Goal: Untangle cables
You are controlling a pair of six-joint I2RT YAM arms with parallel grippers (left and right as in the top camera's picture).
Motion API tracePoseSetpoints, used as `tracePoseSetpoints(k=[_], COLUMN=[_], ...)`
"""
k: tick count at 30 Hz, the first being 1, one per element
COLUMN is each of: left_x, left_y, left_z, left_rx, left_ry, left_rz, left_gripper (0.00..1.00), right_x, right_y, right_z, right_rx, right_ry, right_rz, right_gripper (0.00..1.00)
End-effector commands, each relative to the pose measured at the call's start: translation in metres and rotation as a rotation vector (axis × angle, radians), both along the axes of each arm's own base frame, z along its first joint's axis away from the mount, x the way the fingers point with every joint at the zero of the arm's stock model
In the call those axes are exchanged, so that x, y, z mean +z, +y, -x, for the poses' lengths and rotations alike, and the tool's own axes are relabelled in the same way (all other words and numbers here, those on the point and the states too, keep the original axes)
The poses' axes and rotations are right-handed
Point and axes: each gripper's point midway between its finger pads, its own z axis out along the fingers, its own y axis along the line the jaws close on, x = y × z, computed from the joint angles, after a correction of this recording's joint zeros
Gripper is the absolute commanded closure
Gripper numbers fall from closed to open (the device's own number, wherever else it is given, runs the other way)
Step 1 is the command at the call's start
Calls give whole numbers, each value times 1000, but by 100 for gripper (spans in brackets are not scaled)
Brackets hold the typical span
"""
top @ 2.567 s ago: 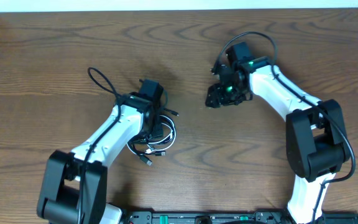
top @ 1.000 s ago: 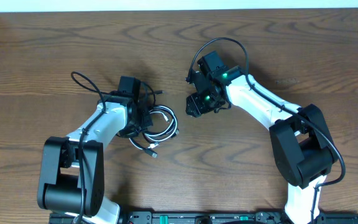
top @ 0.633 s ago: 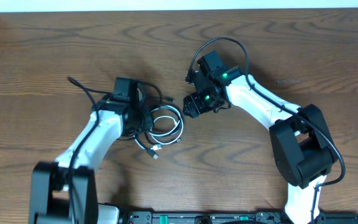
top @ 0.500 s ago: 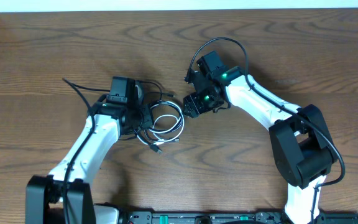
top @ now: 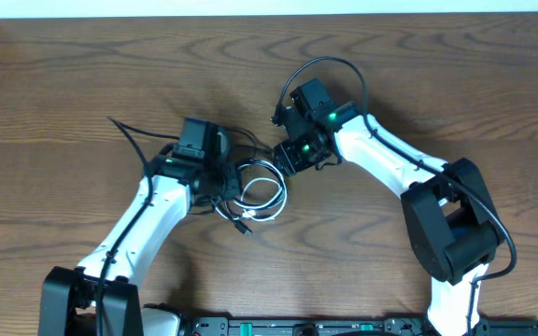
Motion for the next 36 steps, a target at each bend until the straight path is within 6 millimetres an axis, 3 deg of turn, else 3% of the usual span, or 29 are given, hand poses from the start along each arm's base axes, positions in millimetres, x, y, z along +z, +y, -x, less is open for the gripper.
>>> tracePoseSetpoints(k=[1, 6, 12, 15, 19, 22, 26, 32, 36], left_x=[0, 0, 2, 1, 1, 1, 1, -2, -1], left_y=[-13, -17, -21, -18, -17, -17, -17, -6, -6], left_z=[3, 4, 2, 1, 0, -1, -3, -6, -6], left_rx=[-50, -61, -67, -61, -59, -59, -57, -11, 21], left_ry=[-5, -5, -16, -20, -20, -25, -34, -39, -33], left_rz=[14, 16, 39, 21, 15, 16, 12, -42, -32], left_gripper=[92, 92, 93, 92, 93, 92, 93, 92, 92], right_x=[-13, -26, -34, -31, -5, 22, 55, 64, 62], right_y=[-6, -29, -34, -46, -55, -47, -29, -11, -4], right_z=[-1, -13, -14, -18, -21, -14, 0, 13, 17], right_rx=[-35, -143, -179, -199, -205, -147, -63, -15, 5], right_ry=[-30, -110, -123, -140, -153, -166, -162, -106, -100], right_rz=[95, 253, 266, 315, 303, 224, 89, -22, -34], right_gripper=[56, 64, 64, 56, 44, 39, 39, 44, 55])
